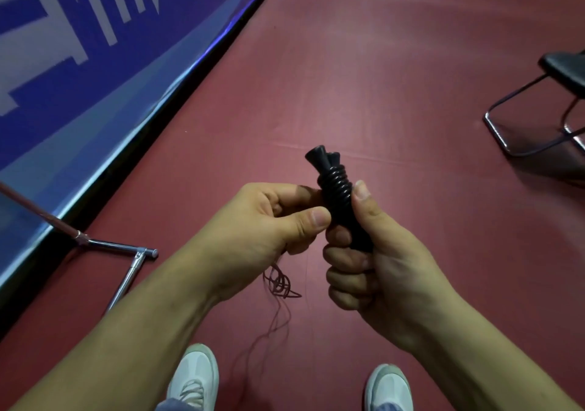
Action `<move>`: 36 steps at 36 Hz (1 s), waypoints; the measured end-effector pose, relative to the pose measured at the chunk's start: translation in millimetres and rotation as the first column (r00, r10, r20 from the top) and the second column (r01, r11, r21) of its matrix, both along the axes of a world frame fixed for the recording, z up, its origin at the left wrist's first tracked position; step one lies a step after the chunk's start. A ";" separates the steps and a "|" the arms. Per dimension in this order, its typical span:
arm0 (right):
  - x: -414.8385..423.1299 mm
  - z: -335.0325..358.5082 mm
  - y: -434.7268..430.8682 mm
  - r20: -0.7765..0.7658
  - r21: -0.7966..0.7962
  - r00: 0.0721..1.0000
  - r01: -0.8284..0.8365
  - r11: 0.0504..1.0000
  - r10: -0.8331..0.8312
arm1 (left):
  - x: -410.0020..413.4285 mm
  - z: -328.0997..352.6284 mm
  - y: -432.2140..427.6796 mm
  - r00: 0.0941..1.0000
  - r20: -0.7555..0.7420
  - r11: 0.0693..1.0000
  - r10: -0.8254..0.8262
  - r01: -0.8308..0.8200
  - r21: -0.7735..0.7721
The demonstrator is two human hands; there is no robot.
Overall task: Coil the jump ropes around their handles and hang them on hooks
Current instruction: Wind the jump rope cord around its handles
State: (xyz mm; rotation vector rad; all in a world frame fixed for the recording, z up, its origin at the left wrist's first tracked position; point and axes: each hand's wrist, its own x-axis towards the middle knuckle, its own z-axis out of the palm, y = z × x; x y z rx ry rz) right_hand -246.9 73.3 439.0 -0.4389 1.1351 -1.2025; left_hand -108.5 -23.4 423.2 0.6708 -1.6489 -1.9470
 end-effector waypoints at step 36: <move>-10.8 -4.0 -1.5 -0.007 -0.066 0.999 -0.041 0.997 0.041 | 0.1 -0.2 0.8 0.983 0.181 0.980 0.040 -0.003 -0.200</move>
